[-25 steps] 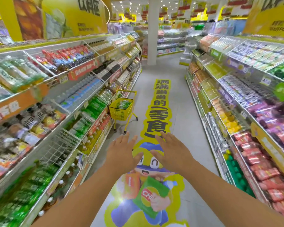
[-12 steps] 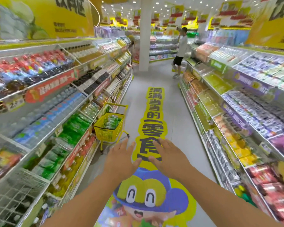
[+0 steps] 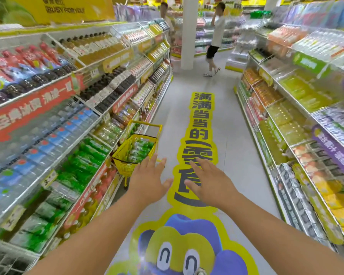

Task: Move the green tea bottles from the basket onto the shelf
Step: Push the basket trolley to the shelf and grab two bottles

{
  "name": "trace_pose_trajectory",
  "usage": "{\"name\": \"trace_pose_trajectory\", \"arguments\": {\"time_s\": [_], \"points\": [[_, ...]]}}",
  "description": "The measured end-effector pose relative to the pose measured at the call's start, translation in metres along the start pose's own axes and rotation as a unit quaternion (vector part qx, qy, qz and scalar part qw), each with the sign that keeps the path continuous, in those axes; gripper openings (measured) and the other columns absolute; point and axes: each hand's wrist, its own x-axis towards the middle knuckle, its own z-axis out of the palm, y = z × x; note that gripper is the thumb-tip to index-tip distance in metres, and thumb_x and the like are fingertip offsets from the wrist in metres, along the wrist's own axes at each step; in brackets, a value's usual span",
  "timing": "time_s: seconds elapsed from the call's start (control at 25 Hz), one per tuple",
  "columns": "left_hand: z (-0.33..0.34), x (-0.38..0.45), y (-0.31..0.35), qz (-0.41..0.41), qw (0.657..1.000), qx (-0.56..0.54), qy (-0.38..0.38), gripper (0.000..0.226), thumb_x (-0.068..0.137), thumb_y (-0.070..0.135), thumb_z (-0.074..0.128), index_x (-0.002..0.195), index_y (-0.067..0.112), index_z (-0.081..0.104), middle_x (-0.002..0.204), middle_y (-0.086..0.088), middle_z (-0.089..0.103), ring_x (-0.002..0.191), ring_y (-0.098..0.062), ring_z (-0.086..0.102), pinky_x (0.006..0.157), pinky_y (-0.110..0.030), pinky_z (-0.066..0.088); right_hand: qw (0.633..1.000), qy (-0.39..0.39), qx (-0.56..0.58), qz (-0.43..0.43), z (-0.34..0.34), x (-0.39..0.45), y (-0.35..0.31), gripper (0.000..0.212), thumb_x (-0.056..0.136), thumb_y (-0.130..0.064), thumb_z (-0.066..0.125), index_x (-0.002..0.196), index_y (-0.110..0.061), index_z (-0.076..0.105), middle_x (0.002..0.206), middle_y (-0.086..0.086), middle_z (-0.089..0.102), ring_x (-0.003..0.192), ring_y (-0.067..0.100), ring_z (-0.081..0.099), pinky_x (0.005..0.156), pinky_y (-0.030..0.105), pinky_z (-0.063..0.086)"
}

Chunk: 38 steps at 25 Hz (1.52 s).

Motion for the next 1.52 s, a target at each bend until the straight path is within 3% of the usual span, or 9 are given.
{"name": "trace_pose_trajectory", "arguments": {"time_s": [0.12, 0.24, 0.36, 0.48, 0.68, 0.88, 1.04, 1.2, 1.52], "points": [[0.01, 0.083, -0.005, -0.025, 1.0, 0.006, 0.001, 0.089, 0.084, 0.074, 0.017, 0.159, 0.027, 0.023, 0.166, -0.01, 0.02, 0.15, -0.033, 0.023, 0.118, -0.048, 0.027, 0.999, -0.021, 0.0, -0.025, 0.001, 0.087, 0.039, 0.08, 0.099, -0.07, 0.025, 0.164, -0.025, 0.014, 0.172, 0.002, 0.009, 0.158, 0.024, 0.006, 0.126, 0.042, 0.015], [0.013, 0.15, -0.008, -0.043, 0.999, 0.012, 0.005, 0.082, 0.092, 0.071, 0.03, 0.159, 0.025, 0.022, 0.165, -0.011, 0.022, 0.149, -0.033, 0.026, 0.118, -0.047, 0.027, 0.999, -0.024, -0.011, -0.045, -0.008, 0.161, 0.068, 0.076, 0.102, -0.064, 0.033, 0.164, -0.025, 0.013, 0.172, 0.001, 0.008, 0.158, 0.023, 0.006, 0.126, 0.04, 0.015], [0.019, 0.216, -0.022, -0.056, 0.998, 0.008, 0.008, 0.081, 0.092, 0.071, 0.033, 0.158, 0.024, 0.028, 0.163, -0.013, 0.027, 0.147, -0.034, 0.031, 0.117, -0.049, 0.031, 0.998, -0.024, -0.014, -0.062, -0.012, 0.232, 0.088, 0.078, 0.1, -0.069, 0.027, 0.164, -0.025, 0.015, 0.171, 0.001, 0.011, 0.158, 0.023, 0.008, 0.125, 0.038, 0.016], [0.031, 0.287, -0.047, -0.065, 0.998, -0.001, -0.006, 0.086, 0.086, 0.071, 0.023, 0.156, 0.022, 0.034, 0.161, -0.015, 0.032, 0.146, -0.036, 0.034, 0.114, -0.052, 0.035, 0.997, -0.021, -0.003, -0.068, -0.008, 0.305, 0.098, 0.096, 0.084, -0.076, 0.004, 0.163, -0.024, 0.019, 0.17, 0.004, 0.017, 0.157, 0.025, 0.013, 0.125, 0.039, 0.016], [0.054, 0.409, -0.112, -0.072, 0.997, -0.006, -0.009, 0.083, 0.088, 0.069, 0.028, 0.153, 0.019, 0.039, 0.159, -0.017, 0.035, 0.142, -0.038, 0.039, 0.111, -0.052, 0.037, 0.997, -0.025, -0.012, -0.07, 0.007, 0.453, 0.1, 0.077, 0.101, -0.067, 0.03, 0.164, -0.024, 0.014, 0.171, 0.002, 0.01, 0.158, 0.024, 0.008, 0.126, 0.037, 0.011], [0.06, 0.521, -0.187, -0.088, 0.996, -0.008, -0.011, 0.087, 0.087, 0.072, 0.014, 0.16, 0.025, 0.019, 0.167, -0.01, 0.016, 0.151, -0.033, 0.021, 0.119, -0.048, 0.026, 0.996, -0.039, -0.002, -0.075, 0.006, 0.597, 0.08, 0.076, 0.101, -0.066, 0.03, 0.164, -0.027, 0.013, 0.172, -0.001, 0.009, 0.158, 0.022, 0.005, 0.126, 0.041, 0.016], [0.059, 0.578, -0.237, -0.108, 0.994, -0.021, -0.019, 0.08, 0.093, 0.069, 0.027, 0.16, 0.028, 0.014, 0.168, -0.008, 0.01, 0.152, -0.03, 0.015, 0.121, -0.046, 0.021, 0.993, -0.037, -0.004, -0.114, 0.008, 0.685, 0.061, 0.077, 0.1, -0.068, 0.027, 0.163, -0.026, 0.015, 0.171, 0.001, 0.012, 0.157, 0.024, 0.008, 0.126, 0.043, 0.018], [0.075, 0.618, -0.286, -0.18, 0.982, -0.039, -0.034, 0.079, 0.096, 0.069, 0.029, 0.161, 0.031, 0.005, 0.169, -0.005, 0.001, 0.154, -0.029, 0.007, 0.122, -0.047, 0.016, 0.983, -0.069, -0.008, -0.17, 0.024, 0.772, 0.042, 0.083, 0.095, -0.073, 0.019, 0.163, -0.024, 0.015, 0.171, 0.002, 0.013, 0.157, 0.025, 0.009, 0.126, 0.04, 0.017], [0.12, 0.674, -0.348, -0.389, 0.92, -0.048, -0.028, 0.078, 0.095, 0.067, 0.034, 0.16, 0.029, 0.014, 0.169, -0.007, 0.005, 0.153, -0.031, 0.013, 0.123, -0.046, 0.017, 0.922, -0.136, -0.032, -0.362, 0.078, 0.943, -0.005, 0.079, 0.1, -0.067, 0.024, 0.164, -0.023, 0.011, 0.171, 0.004, 0.01, 0.157, 0.026, 0.008, 0.126, 0.043, 0.018]]}}
